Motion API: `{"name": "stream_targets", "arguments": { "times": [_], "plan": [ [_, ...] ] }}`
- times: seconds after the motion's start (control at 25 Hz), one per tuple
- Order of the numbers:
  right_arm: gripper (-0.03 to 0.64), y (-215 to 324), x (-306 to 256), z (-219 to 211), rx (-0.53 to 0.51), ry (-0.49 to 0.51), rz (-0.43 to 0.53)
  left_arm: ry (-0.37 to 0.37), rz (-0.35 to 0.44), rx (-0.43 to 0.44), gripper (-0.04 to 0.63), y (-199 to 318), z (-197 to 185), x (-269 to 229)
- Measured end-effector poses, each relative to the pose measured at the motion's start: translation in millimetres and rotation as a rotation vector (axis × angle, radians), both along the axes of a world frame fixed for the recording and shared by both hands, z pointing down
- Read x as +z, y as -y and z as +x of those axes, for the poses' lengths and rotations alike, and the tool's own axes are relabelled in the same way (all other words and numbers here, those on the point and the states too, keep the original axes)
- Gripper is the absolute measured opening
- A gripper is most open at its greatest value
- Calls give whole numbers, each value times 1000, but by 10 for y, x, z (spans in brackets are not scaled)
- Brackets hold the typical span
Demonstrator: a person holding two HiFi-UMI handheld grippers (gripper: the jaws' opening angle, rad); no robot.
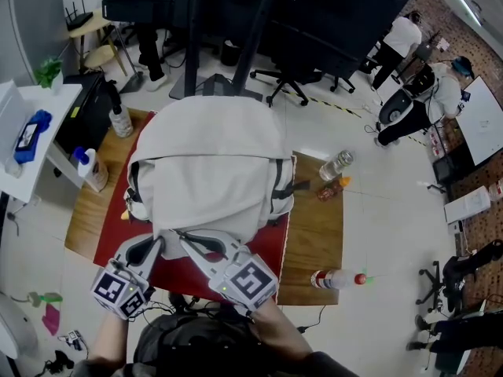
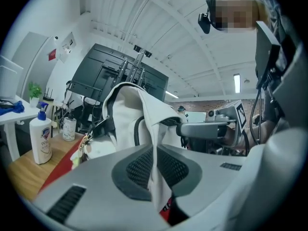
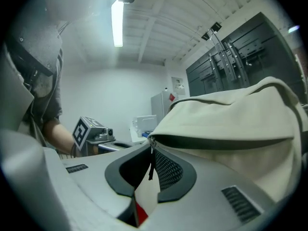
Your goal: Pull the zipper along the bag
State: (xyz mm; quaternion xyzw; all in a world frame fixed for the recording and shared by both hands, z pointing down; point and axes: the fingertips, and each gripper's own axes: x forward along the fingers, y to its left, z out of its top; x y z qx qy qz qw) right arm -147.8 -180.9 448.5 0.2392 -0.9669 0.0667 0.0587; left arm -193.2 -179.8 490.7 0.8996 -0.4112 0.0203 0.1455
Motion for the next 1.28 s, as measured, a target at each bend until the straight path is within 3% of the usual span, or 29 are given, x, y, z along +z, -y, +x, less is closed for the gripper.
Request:
{"name": "stream_targets", "arguments": {
  "times": [0.08, 0.28, 0.52, 0.64, 0.88, 1.04, 1.28],
  "plan": [
    [37, 102, -19, 129, 59, -20, 25, 5, 9, 3, 57, -8, -2, 12],
    [37, 197, 30, 270, 111, -214, 157, 70, 69, -5, 57, 15, 5, 11],
    [36, 295, -3, 507, 204, -266, 219, 44, 55, -10, 57, 4, 12, -24],
    [35, 421, 9, 886, 318, -263, 206, -4, 26, -47, 57, 4, -78, -6],
    [35, 673, 32, 1891, 559, -352, 213, 0, 25, -52, 57, -3, -119, -4],
    [35, 709, 44, 2070, 588, -375, 224, 13, 28, -42, 57, -14, -17, -15],
    [35, 655, 110, 2047, 563, -296, 186, 27, 20, -79, 57, -15, -11, 24]
  ]
}}
